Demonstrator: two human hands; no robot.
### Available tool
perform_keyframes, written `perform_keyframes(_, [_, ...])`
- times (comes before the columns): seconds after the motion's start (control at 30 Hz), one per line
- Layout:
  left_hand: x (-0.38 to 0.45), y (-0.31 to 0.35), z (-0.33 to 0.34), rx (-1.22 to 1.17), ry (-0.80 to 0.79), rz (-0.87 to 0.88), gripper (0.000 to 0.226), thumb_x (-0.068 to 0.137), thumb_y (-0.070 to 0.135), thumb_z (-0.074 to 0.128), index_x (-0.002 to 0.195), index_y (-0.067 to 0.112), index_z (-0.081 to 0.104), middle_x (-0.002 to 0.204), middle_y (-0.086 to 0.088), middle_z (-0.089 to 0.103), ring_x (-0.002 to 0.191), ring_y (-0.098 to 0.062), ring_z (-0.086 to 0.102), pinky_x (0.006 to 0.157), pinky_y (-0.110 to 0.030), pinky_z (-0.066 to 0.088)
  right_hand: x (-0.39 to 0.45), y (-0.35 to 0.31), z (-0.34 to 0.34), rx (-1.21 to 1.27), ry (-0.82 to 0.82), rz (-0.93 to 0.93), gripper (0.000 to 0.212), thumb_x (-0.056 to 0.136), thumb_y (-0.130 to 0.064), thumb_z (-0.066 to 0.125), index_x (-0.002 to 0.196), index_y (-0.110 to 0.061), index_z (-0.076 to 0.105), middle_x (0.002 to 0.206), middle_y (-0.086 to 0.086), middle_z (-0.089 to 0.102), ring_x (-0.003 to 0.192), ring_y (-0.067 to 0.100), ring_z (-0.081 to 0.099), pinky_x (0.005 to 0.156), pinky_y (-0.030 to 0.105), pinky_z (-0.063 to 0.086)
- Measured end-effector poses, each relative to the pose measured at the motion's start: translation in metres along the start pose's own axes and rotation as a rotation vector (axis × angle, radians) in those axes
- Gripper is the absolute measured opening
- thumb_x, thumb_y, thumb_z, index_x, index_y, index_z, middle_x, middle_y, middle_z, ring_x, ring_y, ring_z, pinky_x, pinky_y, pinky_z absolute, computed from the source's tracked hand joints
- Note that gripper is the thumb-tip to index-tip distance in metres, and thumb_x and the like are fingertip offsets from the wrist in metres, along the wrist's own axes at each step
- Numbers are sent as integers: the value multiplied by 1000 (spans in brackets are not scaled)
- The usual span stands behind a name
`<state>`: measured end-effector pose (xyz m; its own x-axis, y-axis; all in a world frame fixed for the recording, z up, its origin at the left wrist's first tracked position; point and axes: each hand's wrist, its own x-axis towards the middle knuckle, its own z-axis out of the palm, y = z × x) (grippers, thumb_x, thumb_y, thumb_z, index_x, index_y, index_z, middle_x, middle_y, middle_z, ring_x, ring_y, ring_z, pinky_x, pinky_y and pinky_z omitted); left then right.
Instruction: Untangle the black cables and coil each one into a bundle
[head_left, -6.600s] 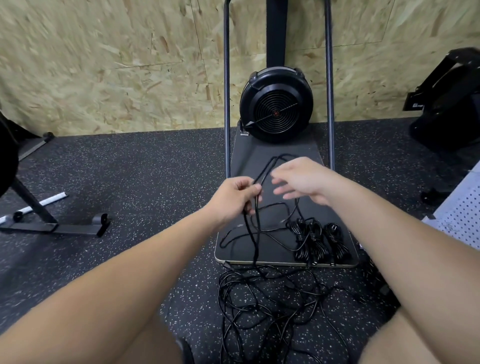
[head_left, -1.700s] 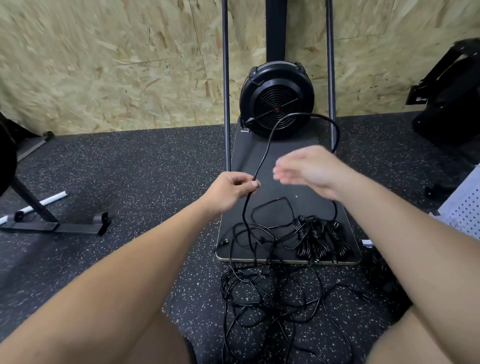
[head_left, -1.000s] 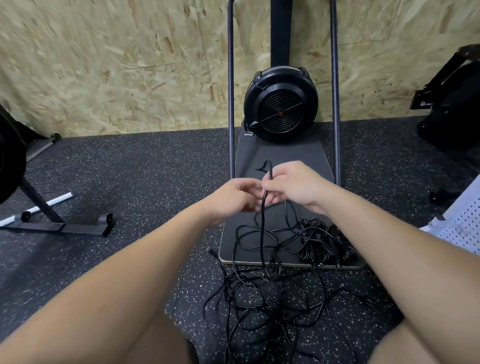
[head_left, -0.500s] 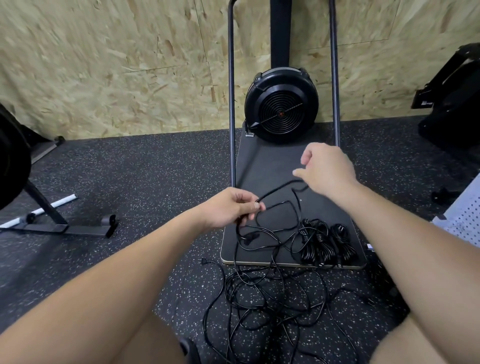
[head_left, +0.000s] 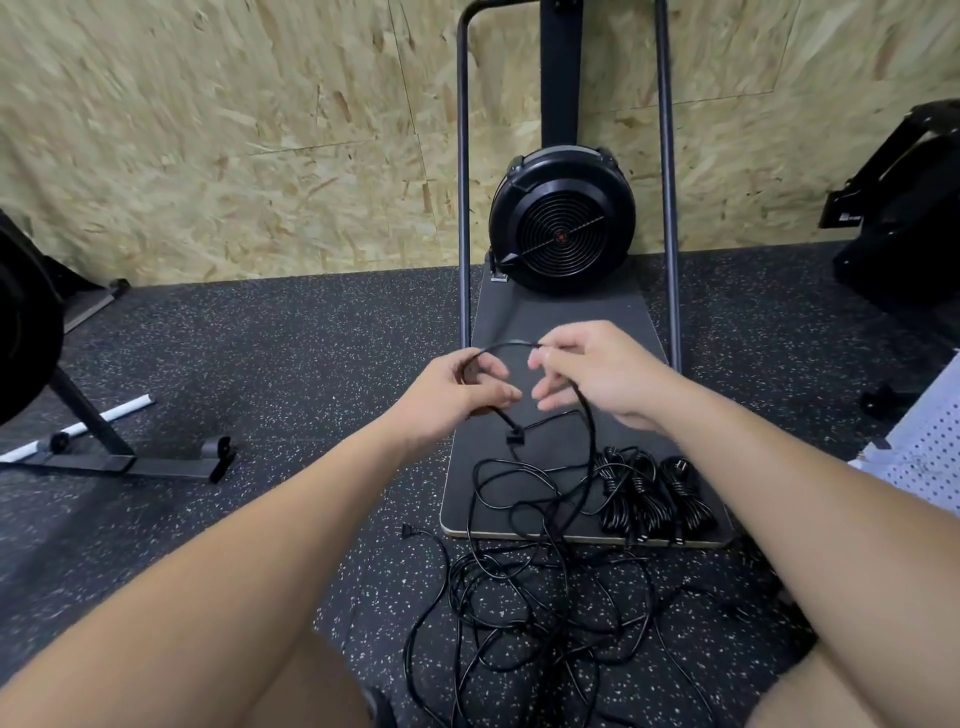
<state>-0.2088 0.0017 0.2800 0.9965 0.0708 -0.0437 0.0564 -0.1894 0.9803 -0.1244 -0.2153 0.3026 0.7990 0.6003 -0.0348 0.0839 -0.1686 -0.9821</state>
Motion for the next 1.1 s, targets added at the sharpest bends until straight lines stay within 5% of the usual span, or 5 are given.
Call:
perform_keyframes(0.23, [-1,5,9,-18,46,58,40,120,34,43,102,2,57,74,-17,58,70,-30,64,77,-41,59,-11,-17,6,198,-117,115,34,111,-33,64,115,0,65,78,9,57,78,27,69,83,50,67])
perform_keyframes(0.43, [-1,12,23,84,-33,76,30,115,36,57,109,8,53,69,5,44,56,-13,36,51,-26,35,-11,-20,16,187,-48,114,44,114,-38,58,80,-10,59,82,8,68,88,26,73,99,53,65])
perform_keyframes(0.73, [-14,8,50,191,-173,39,35,119,29,45,123,12,76,93,-2,63,78,-23,55,59,-28,42,-3,-46,10,937,232,54,14,109,-7,65,99,0,58,116,32,76,113,45,77,105,55,61])
perform_keyframes(0.87, [-23,16,68,332,-267,108,49,117,46,45,100,9,70,76,3,56,66,-16,48,60,-27,42,-6,-50,5,1071,285,56,30,109,-4,64,84,-12,49,88,22,68,105,44,80,91,52,67])
perform_keyframes(1.1, [-19,20,66,155,-245,144,41,121,34,38,97,5,55,66,-12,59,89,-31,78,90,-41,55,-7,-40,-5,600,179,78,42,108,-47,66,94,-8,67,114,16,78,114,30,79,104,47,61])
